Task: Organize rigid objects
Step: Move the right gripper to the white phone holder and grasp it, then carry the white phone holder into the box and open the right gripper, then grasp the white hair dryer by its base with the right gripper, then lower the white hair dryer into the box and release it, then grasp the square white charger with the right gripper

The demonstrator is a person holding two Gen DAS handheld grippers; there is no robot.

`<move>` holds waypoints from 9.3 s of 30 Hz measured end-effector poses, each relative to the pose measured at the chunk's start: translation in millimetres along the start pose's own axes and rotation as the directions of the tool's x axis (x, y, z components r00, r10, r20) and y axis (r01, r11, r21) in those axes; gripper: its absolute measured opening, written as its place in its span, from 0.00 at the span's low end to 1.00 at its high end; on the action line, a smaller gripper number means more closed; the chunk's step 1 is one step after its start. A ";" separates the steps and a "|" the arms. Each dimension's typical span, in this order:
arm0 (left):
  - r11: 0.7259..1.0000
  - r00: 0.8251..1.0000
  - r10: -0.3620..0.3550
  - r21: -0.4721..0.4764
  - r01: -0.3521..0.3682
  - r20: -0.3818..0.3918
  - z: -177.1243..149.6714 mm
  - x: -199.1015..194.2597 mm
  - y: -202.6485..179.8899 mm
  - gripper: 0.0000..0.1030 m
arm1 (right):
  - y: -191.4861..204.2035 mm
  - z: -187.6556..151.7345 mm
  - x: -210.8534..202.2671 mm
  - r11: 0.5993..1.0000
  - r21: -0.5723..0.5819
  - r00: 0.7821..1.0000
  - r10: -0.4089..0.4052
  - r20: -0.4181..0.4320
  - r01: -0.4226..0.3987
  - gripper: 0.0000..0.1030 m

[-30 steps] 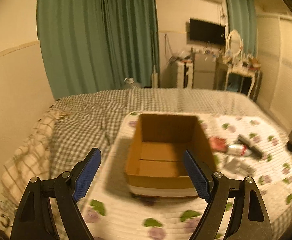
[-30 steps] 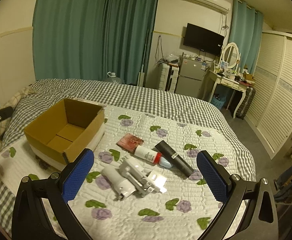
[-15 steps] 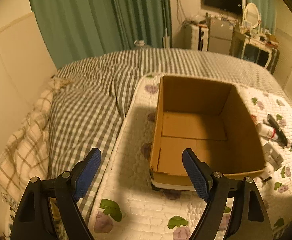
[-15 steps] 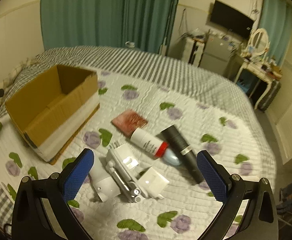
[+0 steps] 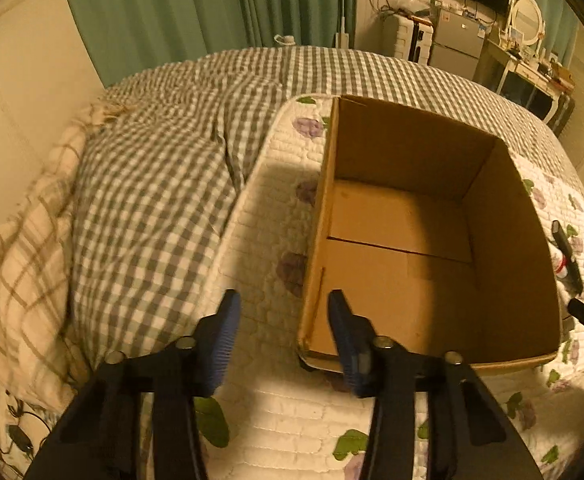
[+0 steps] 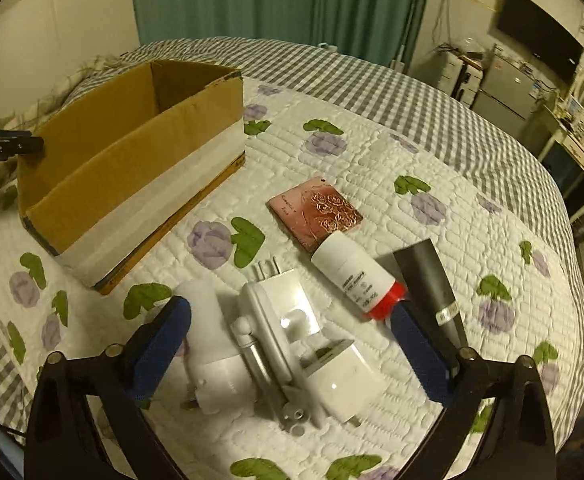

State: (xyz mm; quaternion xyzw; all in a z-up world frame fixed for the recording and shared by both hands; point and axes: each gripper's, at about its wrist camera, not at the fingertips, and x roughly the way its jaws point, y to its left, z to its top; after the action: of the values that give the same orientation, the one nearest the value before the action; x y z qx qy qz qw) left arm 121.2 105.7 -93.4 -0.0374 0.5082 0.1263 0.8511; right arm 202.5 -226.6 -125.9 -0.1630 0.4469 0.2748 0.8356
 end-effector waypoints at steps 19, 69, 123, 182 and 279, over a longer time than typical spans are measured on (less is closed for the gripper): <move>0.998 1.000 0.017 0.061 -0.016 -0.018 -2.4 -4.4 -14.2 0.10 | 7.8 -18.7 31.5 0.988 -0.041 0.984 0.142 -0.109 -0.147 0.35; 0.991 0.998 -0.055 0.127 0.050 0.039 -11.6 -11.9 -14.6 0.10 | 157.3 113.7 -22.5 0.973 -0.116 0.978 0.206 0.045 -0.200 0.24; 0.990 0.999 -0.023 0.137 0.017 0.047 -10.4 -9.8 -18.9 0.10 | 61.4 -26.8 12.4 0.997 0.038 0.990 -0.059 -0.130 0.065 0.73; 0.990 0.999 -0.030 0.138 0.024 0.045 -12.9 -8.9 -22.7 0.10 | 168.0 101.7 -34.6 0.986 -0.167 0.997 0.018 0.080 -0.004 0.49; 0.988 0.998 -0.029 0.154 0.022 0.047 -14.9 -12.6 -21.3 0.10 | -59.1 -59.8 22.7 0.922 0.363 0.982 -0.077 -0.173 0.136 0.55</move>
State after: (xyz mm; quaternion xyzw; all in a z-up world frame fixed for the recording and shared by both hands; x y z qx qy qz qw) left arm 108.1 80.1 -90.9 0.0249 0.4950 0.0769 0.8651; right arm 209.1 -297.4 -176.0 -0.0462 0.5452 0.1255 0.8275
